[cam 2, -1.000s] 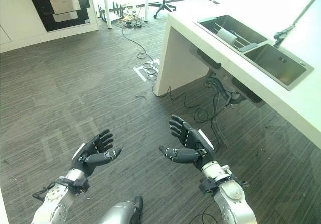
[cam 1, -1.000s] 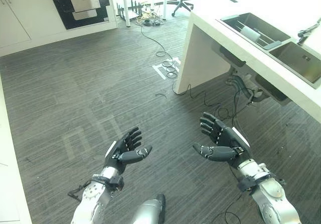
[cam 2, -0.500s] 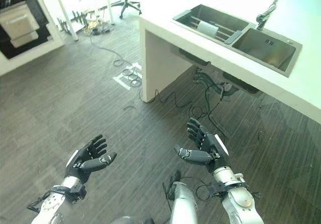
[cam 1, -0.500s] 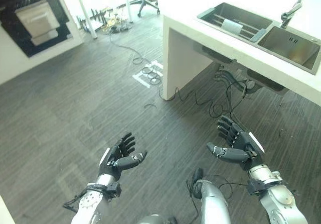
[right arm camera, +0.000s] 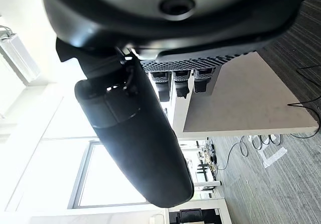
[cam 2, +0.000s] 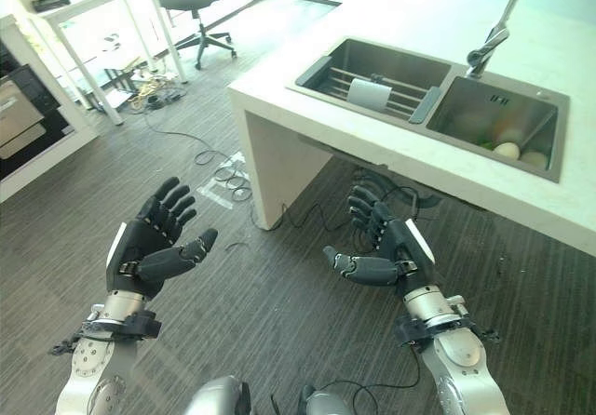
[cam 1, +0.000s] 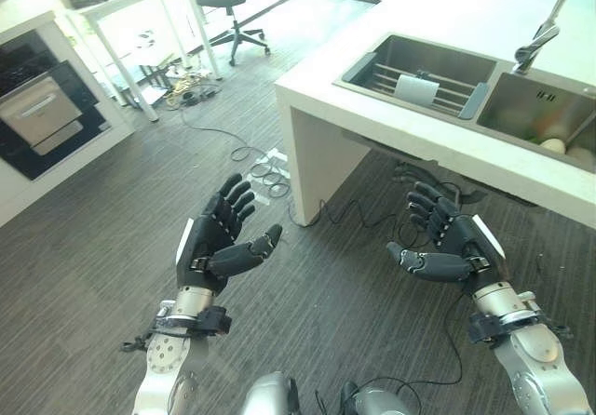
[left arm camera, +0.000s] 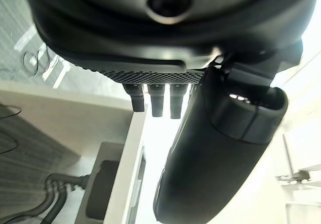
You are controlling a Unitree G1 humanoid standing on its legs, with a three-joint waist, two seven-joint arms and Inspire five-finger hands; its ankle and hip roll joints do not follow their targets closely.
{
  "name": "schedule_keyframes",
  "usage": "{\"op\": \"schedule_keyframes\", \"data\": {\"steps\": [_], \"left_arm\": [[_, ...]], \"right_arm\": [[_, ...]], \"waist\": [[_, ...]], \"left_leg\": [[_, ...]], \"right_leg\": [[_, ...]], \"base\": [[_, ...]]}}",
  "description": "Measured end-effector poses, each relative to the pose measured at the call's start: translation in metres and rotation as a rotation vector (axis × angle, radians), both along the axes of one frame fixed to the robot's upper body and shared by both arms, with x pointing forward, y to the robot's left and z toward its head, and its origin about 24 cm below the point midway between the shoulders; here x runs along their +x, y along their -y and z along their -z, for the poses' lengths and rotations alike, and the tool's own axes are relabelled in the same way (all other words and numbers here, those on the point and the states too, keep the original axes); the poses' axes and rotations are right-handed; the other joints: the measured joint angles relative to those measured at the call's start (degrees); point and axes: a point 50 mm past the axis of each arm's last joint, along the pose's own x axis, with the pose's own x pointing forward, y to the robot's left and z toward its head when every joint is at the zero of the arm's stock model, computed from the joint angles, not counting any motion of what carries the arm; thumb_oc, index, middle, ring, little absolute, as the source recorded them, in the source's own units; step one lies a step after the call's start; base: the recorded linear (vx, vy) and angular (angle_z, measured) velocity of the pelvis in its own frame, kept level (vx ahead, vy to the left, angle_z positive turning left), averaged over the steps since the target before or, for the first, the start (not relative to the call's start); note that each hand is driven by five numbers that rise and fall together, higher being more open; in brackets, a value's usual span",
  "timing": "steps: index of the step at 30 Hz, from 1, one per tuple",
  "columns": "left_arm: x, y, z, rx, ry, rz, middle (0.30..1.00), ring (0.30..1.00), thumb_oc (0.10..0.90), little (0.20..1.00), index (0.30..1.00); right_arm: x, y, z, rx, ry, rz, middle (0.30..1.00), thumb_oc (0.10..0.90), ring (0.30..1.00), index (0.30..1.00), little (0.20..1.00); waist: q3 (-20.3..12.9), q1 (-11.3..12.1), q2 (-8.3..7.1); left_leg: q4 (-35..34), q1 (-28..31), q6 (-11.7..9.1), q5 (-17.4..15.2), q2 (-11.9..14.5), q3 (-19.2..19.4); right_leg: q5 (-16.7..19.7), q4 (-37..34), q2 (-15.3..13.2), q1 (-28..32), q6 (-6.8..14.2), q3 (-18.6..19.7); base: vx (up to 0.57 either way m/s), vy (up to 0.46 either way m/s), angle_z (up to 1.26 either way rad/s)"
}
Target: Place the dishes in the dishwasher.
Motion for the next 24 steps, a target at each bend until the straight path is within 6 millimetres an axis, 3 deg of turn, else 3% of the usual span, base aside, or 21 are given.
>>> {"op": "schedule_keyframes", "data": {"steps": [1, 2, 4, 5, 6, 7, 8, 9, 10, 11, 14, 17, 19, 20, 21, 22, 23, 24], "left_arm": [[-0.002, -0.001, 0.005, 0.001, -0.016, 0.008, 0.900, 0.900, 0.800, 0.900, 0.900], [-0.003, 0.000, 0.006, 0.002, -0.018, 0.021, 0.900, 0.900, 0.800, 0.900, 0.900], [-0.012, -0.002, 0.013, 0.002, -0.046, 0.018, 0.900, 0.900, 0.800, 0.900, 0.900], [-0.016, -0.003, 0.017, 0.002, -0.062, 0.015, 0.900, 0.900, 0.800, 0.900, 0.900], [-0.019, -0.004, 0.019, 0.003, -0.073, 0.012, 0.900, 0.900, 0.800, 0.900, 0.900], [-0.014, -0.009, 0.012, 0.041, -0.047, 0.017, 0.900, 0.900, 0.800, 0.900, 0.900], [-0.008, -0.007, 0.006, 0.067, -0.021, 0.029, 0.900, 0.900, 0.800, 0.900, 0.900], [0.002, -0.005, -0.008, 0.099, 0.049, 0.049, 0.900, 0.900, 0.800, 0.900, 0.900], [0.013, -0.002, -0.022, 0.142, 0.111, 0.071, 0.900, 0.900, 0.800, 0.900, 0.900], [0.020, 0.000, -0.031, 0.156, 0.149, 0.085, 0.900, 0.900, 0.800, 0.900, 0.900], [0.028, 0.009, -0.055, 0.178, 0.259, 0.141, 0.900, 0.900, 0.800, 0.900, 0.900], [0.027, 0.014, -0.057, 0.188, 0.279, 0.181, 0.900, 0.900, 0.800, 0.900, 0.900], [0.023, 0.013, -0.052, 0.204, 0.257, 0.181, 0.900, 0.900, 0.800, 0.900, 0.900], [0.022, 0.012, -0.050, 0.225, 0.247, 0.180, 0.900, 0.900, 0.800, 0.900, 0.900], [0.015, 0.000, -0.042, 0.220, 0.208, 0.100, 0.900, 0.900, 0.800, 0.900, 0.900], [0.016, -0.003, -0.042, 0.222, 0.205, 0.082, 0.900, 0.900, 0.800, 0.900, 0.900], [0.020, -0.002, -0.047, 0.226, 0.226, 0.078, 0.900, 0.900, 0.800, 0.900, 0.900], [0.025, 0.000, -0.053, 0.224, 0.253, 0.087, 0.900, 0.900, 0.800, 0.900, 0.900]], "right_arm": [[0.000, -0.002, 0.001, 0.006, 0.002, -0.002, 0.900, 0.800, 0.900, 0.900, 0.900], [0.001, -0.002, -0.001, 0.017, 0.015, 0.005, 0.900, 0.800, 0.900, 0.900, 0.900], [-0.001, -0.005, 0.002, 0.020, 0.002, -0.009, 0.900, 0.800, 0.900, 0.900, 0.900], [-0.003, -0.004, 0.005, 0.019, -0.011, -0.011, 0.900, 0.800, 0.900, 0.900, 0.900], [-0.006, -0.004, 0.007, 0.018, -0.024, -0.014, 0.900, 0.800, 0.900, 0.900, 0.900], [-0.006, -0.008, 0.007, 0.019, -0.022, -0.033, 0.900, 0.800, 0.900, 0.900, 0.900], [-0.007, -0.009, 0.003, 0.010, -0.006, -0.035, 0.900, 0.800, 0.900, 0.900, 0.900], [-0.007, -0.011, -0.007, 0.011, 0.035, -0.043, 0.900, 0.800, 0.900, 0.900, 0.900], [-0.010, -0.011, -0.012, 0.021, 0.060, -0.035, 0.900, 0.800, 0.900, 0.900, 0.900], [-0.011, -0.012, -0.014, 0.030, 0.070, -0.025, 0.900, 0.800, 0.900, 0.900, 0.900], [-0.011, -0.013, -0.024, 0.068, 0.141, 0.010, 0.900, 0.800, 0.900, 0.900, 0.900], [-0.009, -0.015, -0.028, 0.079, 0.173, 0.039, 0.900, 0.800, 0.900, 0.900, 0.900], [-0.007, -0.018, -0.030, 0.101, 0.189, 0.039, 0.900, 0.800, 0.900, 0.900, 0.900], [-0.007, -0.018, -0.031, 0.108, 0.201, 0.039, 0.900, 0.800, 0.900, 0.900, 0.900], [0.004, -0.034, -0.033, 0.157, 0.230, -0.018, 0.900, 0.800, 0.900, 0.900, 0.900], [0.005, -0.038, -0.037, 0.155, 0.253, -0.043, 0.900, 0.800, 0.900, 0.900, 0.900], [0.004, -0.036, -0.041, 0.143, 0.284, -0.050, 0.900, 0.800, 0.900, 0.900, 0.900], [0.002, -0.032, -0.041, 0.139, 0.288, -0.033, 0.900, 0.800, 0.900, 0.900, 0.900]], "waist": [[0.09, -0.37, -0.06], [-0.18, 0.04, 1.80], [-0.08, 0.40, 3.24], [-0.05, 1.51, 3.63], [-0.06, 2.22, 3.28], [0.46, 3.39, 1.76], [0.56, 2.67, 1.80], [0.80, 2.91, 1.76], [1.20, 2.55, 1.21], [1.29, 2.64, 0.60], [1.38, 2.50, -0.42], [1.38, 1.58, -0.45], [1.43, 1.37, 0.27], [1.50, 0.89, -0.19], [1.74, 1.68, -0.38], [1.83, 2.94, -0.19], [1.79, 2.84, -0.61], [2.12, 0.87, -0.59]], "left_leg": [[-6.77, -0.01, -0.54, 0.64, 0.02, -2.08], [-7.99, -1.49, -1.23, 1.14, 0.22, -6.45], [-7.98, -3.81, -2.16, 2.13, 0.49, -13.55], [-6.77, -2.96, -3.27, 4.49, 0.19, -14.58], [-4.50, -2.74, -3.21, 5.01, -0.72, -13.60], [-0.23, -2.57, -1.47, 4.89, -2.48, -10.90], [0.44, -2.40, 0.23, 4.09, -3.68, -10.26], [-1.14, -1.53, 2.28, 4.15, -4.38, -7.13], [-1.25, -0.42, 4.58, 3.69, -5.43, -5.98], [-1.62, 0.78, 5.24, 3.33, -6.12, -5.56], [-1.81, 1.05, 7.31, 2.00, -6.75, -4.15], [-1.90, 1.15, 7.75, 1.46, -6.43, -2.90], [-2.35, 1.55, 7.68, 1.22, -3.86, -1.44], [-2.44, 2.05, 7.57, 1.05, -2.87, 0.52], [-0.12, 2.16, 4.73, 0.01, 0.58, 5.01], [-0.03, 2.57, 4.99, -1.23, 0.61, 4.23], [-0.47, 2.27, 7.00, -2.09, -0.23, 4.81], [-1.06, 2.19, 7.68, -2.20, -1.40, 5.11]], "right_leg": [[-0.90, -0.08, 0.79, 1.45, 0.35, 1.47], [-1.44, 0.15, 1.84, 1.60, 0.76, 2.38], [-4.28, 1.48, 3.33, 2.71, 1.86, 5.71], [-5.45, 2.64, 3.34, 2.67, 3.11, 7.84], [-6.95, 4.00, 2.96, 2.50, 5.26, 9.97], [-8.60, 7.53, 1.30, 1.34, 6.12, 10.06], [-8.84, 6.40, -0.44, 2.14, 6.73, 9.90], [-7.77, 4.09, -2.50, 2.68, 7.77, 9.84], [-6.09, 1.57, -4.16, 4.69, 10.57, 9.85], [-5.60, 1.18, -5.03, 5.89, 11.32, 9.36], [-4.57, 0.15, -6.11, 5.02, 10.34, 5.06], [-1.10, -1.42, -6.18, 4.72, 10.75, 4.28], [3.72, -1.57, -4.48, 3.36, 11.05, 3.47], [4.56, -0.32, -4.33, 1.82, 10.89, 2.78], [9.37, -0.28, -4.58, -0.74, 10.04, -2.92], [8.54, -0.76, -5.15, -1.98, 10.04, -5.73], [7.10, -0.75, -6.00, -3.09, 10.14, -7.13], [5.73, -0.76, -6.95, -3.69, 10.63, -7.40]], "base": [[0.28, 0.193, -0.82], [0.23, 0.150, -0.60], [0.22, 0.170, -0.83], [0.20, 0.198, -1.10], [0.31, 0.380, -1.45], [0.27, 0.368, -1.10], [0.32, 0.466, -1.04], [0.22, 0.305, -0.55], [0.24, 0.320, -0.60], [0.16, 0.204, -0.30], [0.15, 0.199, -0.18], [0.14, 0.176, -0.25], [0.07, 0.110, -0.69], [0.08, 0.040, -1.95], [0.07, -0.014, -2.51], [0.13, -0.062, -2.69], [0.11, -0.059, -1.44], [0.19, -0.127, -0.75]]}}
